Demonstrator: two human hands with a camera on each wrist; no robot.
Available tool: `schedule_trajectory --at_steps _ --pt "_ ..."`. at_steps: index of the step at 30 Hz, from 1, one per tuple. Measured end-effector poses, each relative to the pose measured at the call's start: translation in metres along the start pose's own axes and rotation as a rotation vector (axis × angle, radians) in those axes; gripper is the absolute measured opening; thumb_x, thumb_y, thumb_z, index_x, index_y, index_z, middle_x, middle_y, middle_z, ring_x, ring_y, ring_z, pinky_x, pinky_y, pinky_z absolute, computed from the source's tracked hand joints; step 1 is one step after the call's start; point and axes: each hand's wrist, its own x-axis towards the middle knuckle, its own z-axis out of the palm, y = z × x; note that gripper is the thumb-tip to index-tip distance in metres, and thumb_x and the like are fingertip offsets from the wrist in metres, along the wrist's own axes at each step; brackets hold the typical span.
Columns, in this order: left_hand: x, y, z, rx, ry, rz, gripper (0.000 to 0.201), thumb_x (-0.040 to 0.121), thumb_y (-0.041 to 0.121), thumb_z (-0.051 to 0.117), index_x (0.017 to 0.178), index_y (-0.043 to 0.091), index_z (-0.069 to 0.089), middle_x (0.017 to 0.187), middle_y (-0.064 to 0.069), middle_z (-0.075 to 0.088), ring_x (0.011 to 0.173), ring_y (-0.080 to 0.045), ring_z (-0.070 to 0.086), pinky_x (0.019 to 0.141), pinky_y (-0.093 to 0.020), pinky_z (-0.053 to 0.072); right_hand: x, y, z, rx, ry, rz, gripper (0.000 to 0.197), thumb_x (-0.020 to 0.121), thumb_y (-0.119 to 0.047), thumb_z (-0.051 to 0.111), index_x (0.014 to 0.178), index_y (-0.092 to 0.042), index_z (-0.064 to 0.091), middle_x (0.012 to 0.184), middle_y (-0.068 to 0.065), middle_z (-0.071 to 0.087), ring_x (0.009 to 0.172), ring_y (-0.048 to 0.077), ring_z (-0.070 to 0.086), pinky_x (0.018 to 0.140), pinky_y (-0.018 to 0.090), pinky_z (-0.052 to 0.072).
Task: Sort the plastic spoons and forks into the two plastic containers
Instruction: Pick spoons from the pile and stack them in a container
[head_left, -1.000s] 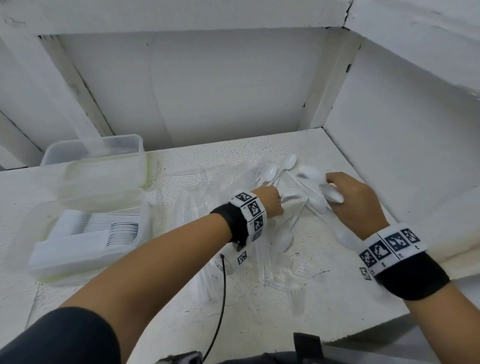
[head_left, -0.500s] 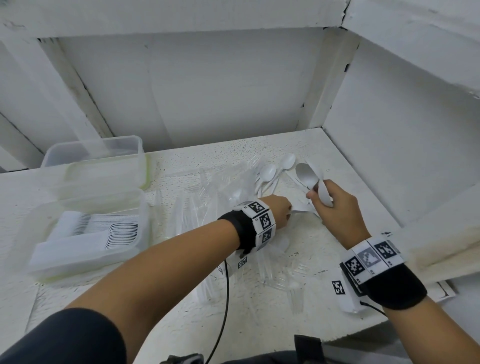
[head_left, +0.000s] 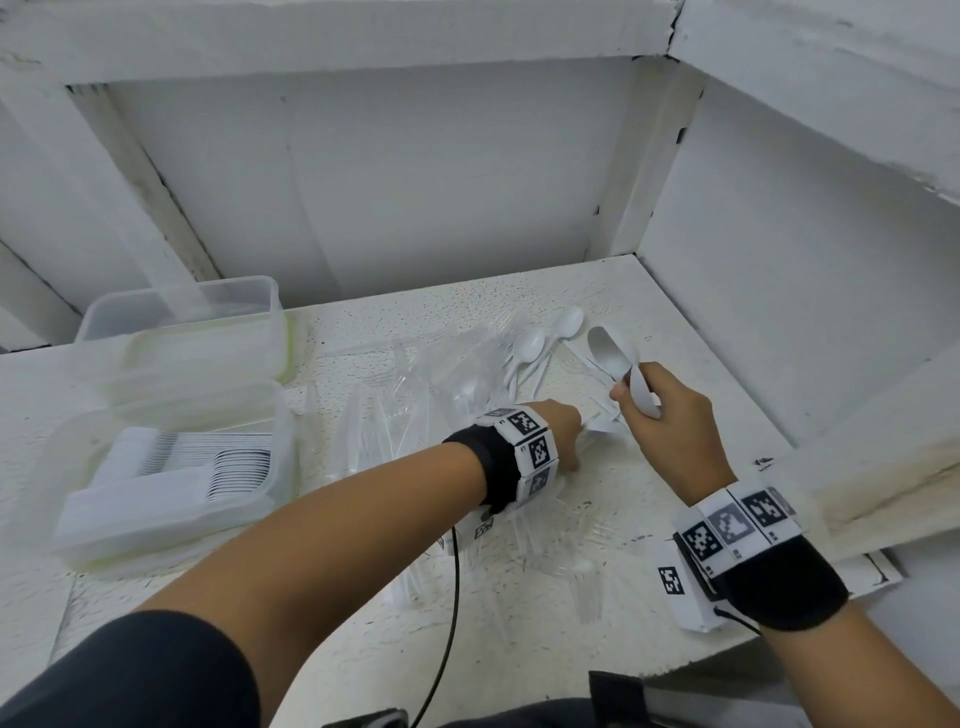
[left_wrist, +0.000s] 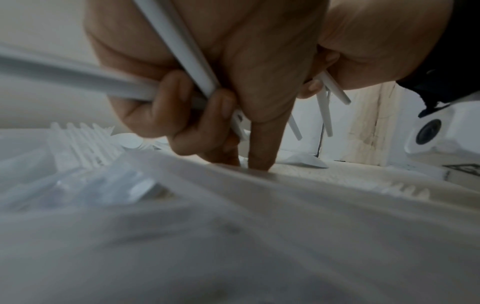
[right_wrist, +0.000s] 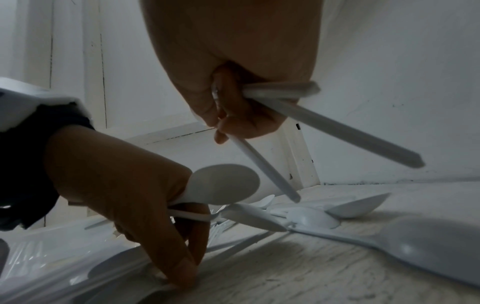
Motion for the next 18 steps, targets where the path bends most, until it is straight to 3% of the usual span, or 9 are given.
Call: schedule_trajectory --at_steps 3,7,8,10,12,15,18 --pt "-0.001 -0.001 -0.003 -0.008 -0.003 -0.019 0.038 0.088 0.021 0.060 0.060 0.011 0.036 0.061 -0.001 0.039 0.051 -0.012 0.037 0.044 -0.020 0.030 -0.001 0.000 -0.001 0.009 0.014 0.009 0.012 0.091 -0.019 0.057 0.088 -0.008 0.059 0.069 -0.004 0.057 0.061 0.013 0.050 0.053 0.014 0.039" --pt "-0.001 -0.013 -0.010 -0.285 0.060 -0.111 0.037 0.088 0.025 0.059 0.060 0.012 0.038 0.062 0.000 0.039 0.052 -0.010 0.035 0.046 -0.019 0.028 -0.001 -0.006 -0.004 0.066 0.074 0.013 0.009 0.092 -0.019 0.056 0.089 -0.010 0.058 0.072 -0.004 0.059 0.061 0.017 0.054 0.058 0.037 0.055" --pt "-0.001 -0.018 -0.012 -0.407 0.078 -0.136 0.033 0.088 0.024 0.059 0.063 0.011 0.041 0.063 0.001 0.040 0.053 -0.010 0.036 0.047 -0.018 0.029 -0.001 -0.009 -0.004 0.092 0.095 0.011 0.009 0.093 -0.019 0.055 0.090 -0.010 0.058 0.076 0.001 0.062 0.060 0.019 0.055 0.055 0.034 0.055" --pt "-0.006 -0.029 -0.018 -0.699 0.113 -0.172 0.016 0.087 0.020 0.060 0.079 0.008 0.054 0.067 0.002 0.045 0.053 -0.008 0.038 0.042 -0.015 0.031 -0.002 -0.014 -0.003 0.152 0.133 0.012 0.009 0.094 -0.018 0.053 0.090 -0.010 0.056 0.082 0.007 0.065 0.054 0.016 0.054 0.046 0.018 0.050" --pt "-0.018 -0.041 -0.025 -0.924 0.159 -0.189 0.017 0.086 0.019 0.062 0.098 0.006 0.061 0.070 0.002 0.051 0.052 -0.007 0.039 0.038 -0.013 0.031 -0.002 -0.020 0.000 0.210 0.156 0.017 0.009 0.094 -0.017 0.053 0.085 -0.015 0.054 0.081 -0.002 0.065 0.054 0.005 0.056 0.047 0.011 0.045" --pt "-0.040 -0.058 -0.031 -1.247 0.273 -0.166 0.015 0.086 0.019 0.064 0.096 0.008 0.063 0.068 0.003 0.052 0.048 -0.006 0.035 0.041 -0.015 0.030 -0.003 -0.030 0.009 0.282 0.149 0.062 0.014 0.093 -0.017 0.054 0.080 -0.015 0.054 0.074 -0.006 0.061 0.062 -0.009 0.055 0.056 0.004 0.041" --pt "-0.064 -0.073 -0.033 -1.542 0.408 -0.128 0.011 0.086 0.019 0.064 0.094 0.011 0.063 0.059 0.006 0.047 0.040 -0.003 0.031 0.037 -0.015 0.025 -0.007 -0.047 0.024 0.305 0.014 0.120 0.022 0.092 -0.027 0.057 0.071 -0.019 0.054 0.065 -0.003 0.056 0.055 -0.001 0.050 0.051 0.007 0.039"
